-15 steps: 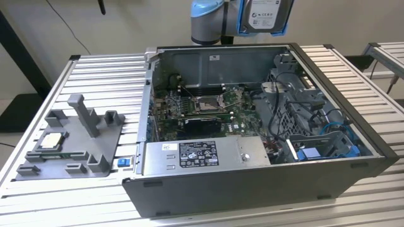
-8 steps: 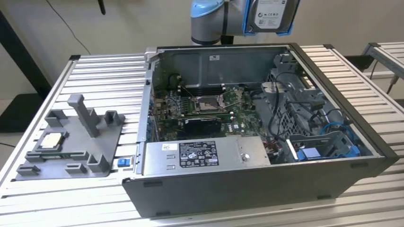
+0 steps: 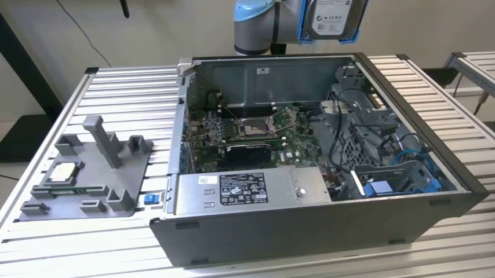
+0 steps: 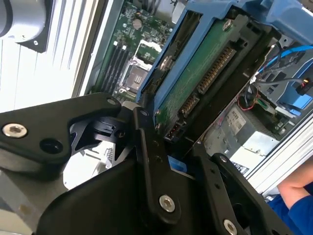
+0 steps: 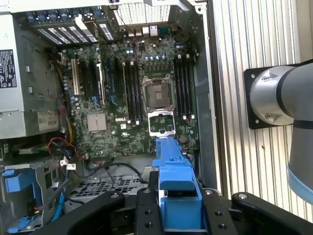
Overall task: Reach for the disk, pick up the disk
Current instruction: 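Pick up the disk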
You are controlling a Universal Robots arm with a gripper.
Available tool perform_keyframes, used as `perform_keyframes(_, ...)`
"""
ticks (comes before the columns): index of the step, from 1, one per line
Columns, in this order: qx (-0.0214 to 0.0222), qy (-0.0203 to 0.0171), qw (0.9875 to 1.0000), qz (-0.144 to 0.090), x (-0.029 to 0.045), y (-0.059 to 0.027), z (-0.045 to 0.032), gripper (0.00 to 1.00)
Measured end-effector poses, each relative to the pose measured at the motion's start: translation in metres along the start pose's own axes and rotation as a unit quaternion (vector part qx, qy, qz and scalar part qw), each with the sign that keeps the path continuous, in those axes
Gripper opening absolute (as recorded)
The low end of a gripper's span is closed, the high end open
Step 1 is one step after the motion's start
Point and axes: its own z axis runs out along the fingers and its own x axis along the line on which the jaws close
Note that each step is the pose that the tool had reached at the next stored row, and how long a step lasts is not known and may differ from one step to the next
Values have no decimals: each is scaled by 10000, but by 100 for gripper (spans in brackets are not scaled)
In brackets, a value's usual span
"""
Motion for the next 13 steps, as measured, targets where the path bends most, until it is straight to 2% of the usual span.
perform_keyframes(8, 0, 0, 10000, -1, 2, -6, 2, 0)
perform_keyframes(13, -1, 0, 10000, 0, 34, -24, 3, 0)
